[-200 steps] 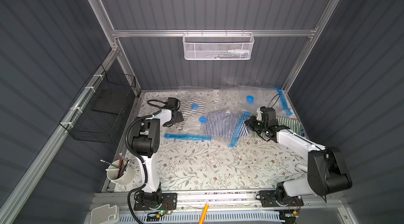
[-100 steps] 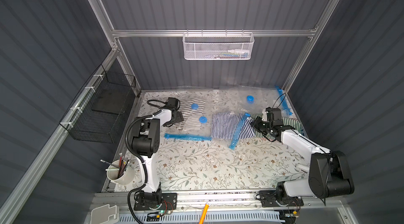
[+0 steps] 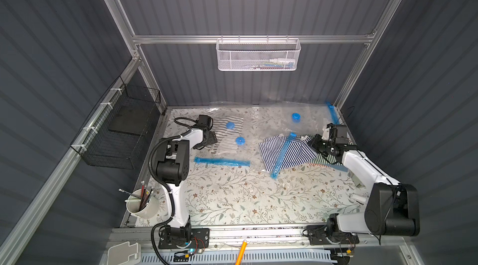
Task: Take the tank top out of the vacuum bag
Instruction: Take out the tank top from the vacuum bag.
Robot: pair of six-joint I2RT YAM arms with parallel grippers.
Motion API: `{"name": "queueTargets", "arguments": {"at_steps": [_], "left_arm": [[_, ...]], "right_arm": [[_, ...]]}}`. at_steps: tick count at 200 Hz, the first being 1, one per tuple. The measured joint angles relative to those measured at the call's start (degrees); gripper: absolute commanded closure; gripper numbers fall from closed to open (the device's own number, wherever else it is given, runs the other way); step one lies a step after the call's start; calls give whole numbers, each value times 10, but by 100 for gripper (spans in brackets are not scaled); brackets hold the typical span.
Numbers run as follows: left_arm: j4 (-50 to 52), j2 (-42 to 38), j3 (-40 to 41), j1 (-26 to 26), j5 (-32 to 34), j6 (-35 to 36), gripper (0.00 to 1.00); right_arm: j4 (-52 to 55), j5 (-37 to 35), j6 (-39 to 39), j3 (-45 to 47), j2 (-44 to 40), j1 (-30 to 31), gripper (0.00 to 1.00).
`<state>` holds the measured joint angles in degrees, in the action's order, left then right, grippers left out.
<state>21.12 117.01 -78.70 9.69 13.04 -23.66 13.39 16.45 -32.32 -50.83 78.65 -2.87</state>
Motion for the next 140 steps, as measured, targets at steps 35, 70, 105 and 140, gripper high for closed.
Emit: {"name": "queueTargets", "arguments": {"at_steps": [35, 70, 105, 140], "left_arm": [[0, 0, 0, 0, 0, 0, 9], [-1, 0, 0, 0, 0, 0, 8], [-3, 1, 0, 0, 0, 0, 8], [-5, 1, 0, 0, 0, 0, 8]], "right_arm": [[8, 0, 5, -19, -14, -2, 100], [21, -2, 5, -22, -24, -14, 100], [35, -4, 9, -41, -25, -39, 100], [43, -5, 9, -47, -31, -76, 100]]}}
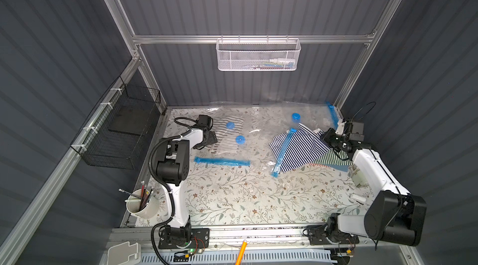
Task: Take the tank top out of the vacuum bag
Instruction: Take out the tank top from the vacuum bag.
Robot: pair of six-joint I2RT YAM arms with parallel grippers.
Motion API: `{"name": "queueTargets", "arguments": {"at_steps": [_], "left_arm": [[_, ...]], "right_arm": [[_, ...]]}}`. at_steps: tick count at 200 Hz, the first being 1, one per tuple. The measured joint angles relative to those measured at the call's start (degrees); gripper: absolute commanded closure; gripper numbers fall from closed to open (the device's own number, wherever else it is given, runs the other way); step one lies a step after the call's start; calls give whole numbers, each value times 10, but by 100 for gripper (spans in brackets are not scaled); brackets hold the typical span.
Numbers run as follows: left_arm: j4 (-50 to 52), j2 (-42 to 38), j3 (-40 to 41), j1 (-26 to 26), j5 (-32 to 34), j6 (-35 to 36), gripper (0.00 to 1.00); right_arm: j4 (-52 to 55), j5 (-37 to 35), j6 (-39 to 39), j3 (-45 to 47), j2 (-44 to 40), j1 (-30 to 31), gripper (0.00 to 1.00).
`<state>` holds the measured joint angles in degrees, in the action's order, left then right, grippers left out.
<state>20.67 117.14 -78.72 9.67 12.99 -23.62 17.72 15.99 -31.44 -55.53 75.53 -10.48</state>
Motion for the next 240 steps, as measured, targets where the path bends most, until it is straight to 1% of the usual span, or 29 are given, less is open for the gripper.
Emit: {"name": "queueTargets", "arguments": {"at_steps": [54, 87, 125, 164, 195, 228, 237, 240], "left_arm": [[-5, 4, -4, 0, 0, 0, 8], [-9, 5, -4, 0, 2, 0, 8], [-11, 5, -4, 0, 2, 1, 8], [-11, 5, -4, 0, 2, 2, 8], [-11, 5, -4, 0, 2, 2, 8], [-15, 5, -3, 0, 2, 4, 8], [-15, 5, -3, 0, 2, 4, 8], [-15, 5, -3, 0, 2, 4, 8]], "right_arm": [[8, 1, 0, -27, -4, -39, 100], [8, 10, -2, -41, -2, -45, 100], [13, 11, 5, -67, 31, -53, 100], [14, 6, 1, -78, 59, -90, 100], [16, -17, -16, -84, 67, -115, 100], [16, -78, -30, -67, 62, -142, 100], [17, -90, -33, -61, 62, -146, 63], [17, -93, -36, -59, 62, -148, 53]]}}
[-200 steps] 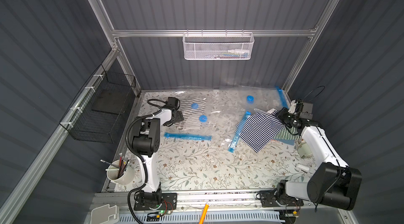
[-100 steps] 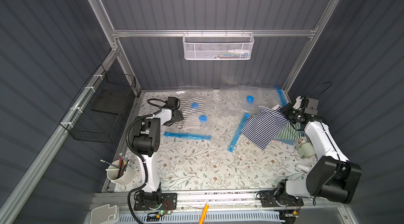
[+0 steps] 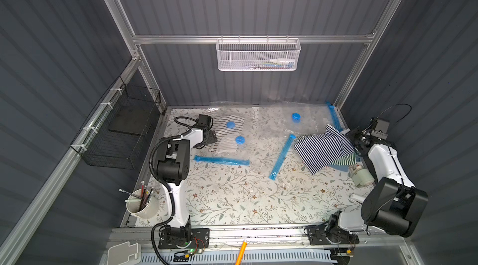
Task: Take the tank top out of the vacuum bag
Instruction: Take out the tank top from the vacuum bag, then adjust the tank top.
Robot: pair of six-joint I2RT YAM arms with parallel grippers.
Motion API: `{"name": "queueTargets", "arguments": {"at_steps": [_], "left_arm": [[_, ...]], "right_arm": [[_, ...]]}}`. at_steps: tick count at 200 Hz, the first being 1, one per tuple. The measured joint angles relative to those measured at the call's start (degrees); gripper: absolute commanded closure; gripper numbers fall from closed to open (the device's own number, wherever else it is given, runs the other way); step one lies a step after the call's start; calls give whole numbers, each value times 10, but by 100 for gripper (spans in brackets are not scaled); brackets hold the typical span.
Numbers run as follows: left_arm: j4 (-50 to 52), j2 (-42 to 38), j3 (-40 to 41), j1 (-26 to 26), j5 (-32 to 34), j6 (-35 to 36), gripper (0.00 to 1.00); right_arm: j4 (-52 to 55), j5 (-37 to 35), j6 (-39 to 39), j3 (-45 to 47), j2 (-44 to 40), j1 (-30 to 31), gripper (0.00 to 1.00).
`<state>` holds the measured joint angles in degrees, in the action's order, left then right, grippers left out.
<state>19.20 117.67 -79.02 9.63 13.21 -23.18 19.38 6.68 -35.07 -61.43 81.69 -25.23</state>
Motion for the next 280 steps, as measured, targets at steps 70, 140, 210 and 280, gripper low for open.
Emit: {"name": "queueTargets", "arguments": {"at_steps": [70, 140, 210, 280], "left_arm": [[-4, 0, 0, 0, -4, 2, 4], [4, -43, 36, 5, -28, 6, 0], [38, -160, 37, 57, 36, 7, 0], [36, -196, 56, 90, 50, 6, 0]], "right_arm": [[5, -44, 37, 17, -11, 29, 19], [30, -99, 97, 17, -76, 78, 7], [67, -62, 150, 16, -74, 204, 15], [120, -143, 195, -2, 22, 362, 20]]}}
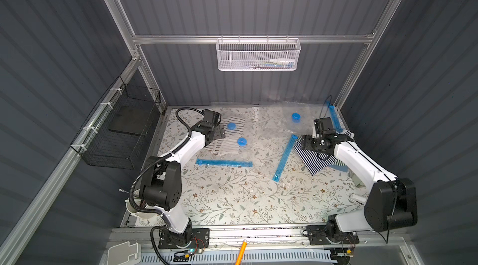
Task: Take the tank top out of the vacuum bag
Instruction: Adjust the tank top.
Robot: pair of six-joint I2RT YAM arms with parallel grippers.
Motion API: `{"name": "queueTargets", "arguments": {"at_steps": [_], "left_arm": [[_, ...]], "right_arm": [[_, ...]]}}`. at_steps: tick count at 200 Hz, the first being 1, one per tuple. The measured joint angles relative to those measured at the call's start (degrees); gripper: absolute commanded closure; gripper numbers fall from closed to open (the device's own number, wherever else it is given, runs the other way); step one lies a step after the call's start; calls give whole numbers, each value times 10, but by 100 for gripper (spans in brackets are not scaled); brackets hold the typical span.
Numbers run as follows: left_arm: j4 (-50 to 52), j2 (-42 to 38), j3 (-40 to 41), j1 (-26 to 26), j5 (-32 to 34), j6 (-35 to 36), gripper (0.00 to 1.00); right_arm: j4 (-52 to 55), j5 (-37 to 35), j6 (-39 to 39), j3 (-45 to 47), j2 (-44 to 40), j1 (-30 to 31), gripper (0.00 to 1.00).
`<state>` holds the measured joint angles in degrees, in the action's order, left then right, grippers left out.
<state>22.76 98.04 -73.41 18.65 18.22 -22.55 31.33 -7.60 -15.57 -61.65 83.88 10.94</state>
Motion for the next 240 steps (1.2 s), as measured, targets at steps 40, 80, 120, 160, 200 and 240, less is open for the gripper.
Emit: {"name": "queueTargets", "arguments": {"at_steps": [40, 80, 120, 160, 200, 240], "left_arm": [[-1, 0, 24, 0, -2, 0, 0], [-1, 0, 26, 0, -2, 0, 0], [-1, 0, 26, 0, -2, 0, 0], [-1, 0, 26, 0, -3, 0, 0], [-1, 0, 26, 0, -4, 0, 0], [-1, 0, 26, -3, -6, 0, 0]], "right_arm": [[18, -78, 17, -37, 52, 67, 20], [26, -166, 28, -77, 124, 110, 20], [34, -209, 31, -80, 153, 121, 20], [37, -247, 31, -80, 163, 141, 20], [43, -275, 30, -79, 189, 165, 21], [48, -311, 30, -79, 198, 170, 49]]}}
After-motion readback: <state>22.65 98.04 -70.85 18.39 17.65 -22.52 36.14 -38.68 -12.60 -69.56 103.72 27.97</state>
